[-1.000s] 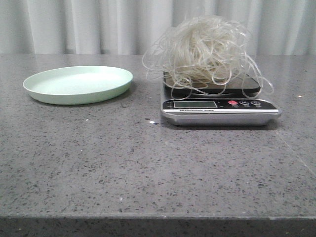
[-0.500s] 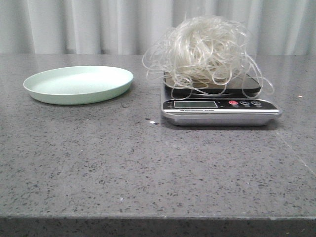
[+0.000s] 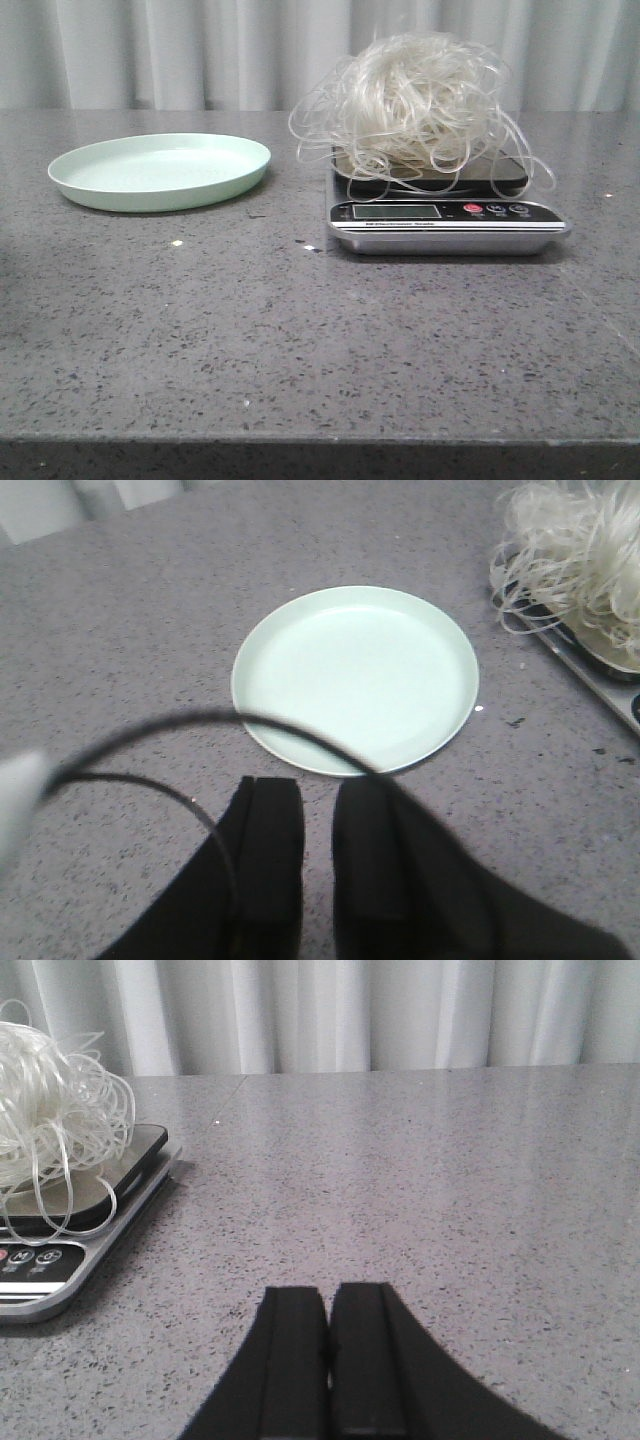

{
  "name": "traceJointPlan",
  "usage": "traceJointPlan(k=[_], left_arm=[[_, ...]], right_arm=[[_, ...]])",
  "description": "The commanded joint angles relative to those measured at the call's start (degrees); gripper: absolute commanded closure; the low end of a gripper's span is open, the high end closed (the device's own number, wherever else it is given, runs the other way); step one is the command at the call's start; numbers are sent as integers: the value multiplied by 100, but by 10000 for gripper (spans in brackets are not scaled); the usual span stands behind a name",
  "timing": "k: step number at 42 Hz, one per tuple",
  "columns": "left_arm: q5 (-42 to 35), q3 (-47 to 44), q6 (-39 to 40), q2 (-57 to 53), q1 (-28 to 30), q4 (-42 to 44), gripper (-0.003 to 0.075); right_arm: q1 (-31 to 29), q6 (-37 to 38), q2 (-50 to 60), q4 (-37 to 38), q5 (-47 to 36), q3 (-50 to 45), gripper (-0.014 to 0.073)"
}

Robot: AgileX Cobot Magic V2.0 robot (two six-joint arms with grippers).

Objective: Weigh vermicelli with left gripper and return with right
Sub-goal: 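Withdraw the left gripper and move the right gripper above the scale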

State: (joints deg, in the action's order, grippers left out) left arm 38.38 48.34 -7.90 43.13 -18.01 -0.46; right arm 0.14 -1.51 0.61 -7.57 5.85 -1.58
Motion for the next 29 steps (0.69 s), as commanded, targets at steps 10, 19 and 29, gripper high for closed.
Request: traceJointPlan(k=[10,19,29], left_arm=[[-1570,-1619,73,-1731,356,144,584],[-2355,-2136,81,-2123,402,98,584],[-2938,-2361,81,-2123,402,98,584]], right_arm=[[-9,-12,91,-91,-678,48,442],[-9,-12,91,-91,-1085,143,442],[-9,-12,-181,-86,-799,1188,442]])
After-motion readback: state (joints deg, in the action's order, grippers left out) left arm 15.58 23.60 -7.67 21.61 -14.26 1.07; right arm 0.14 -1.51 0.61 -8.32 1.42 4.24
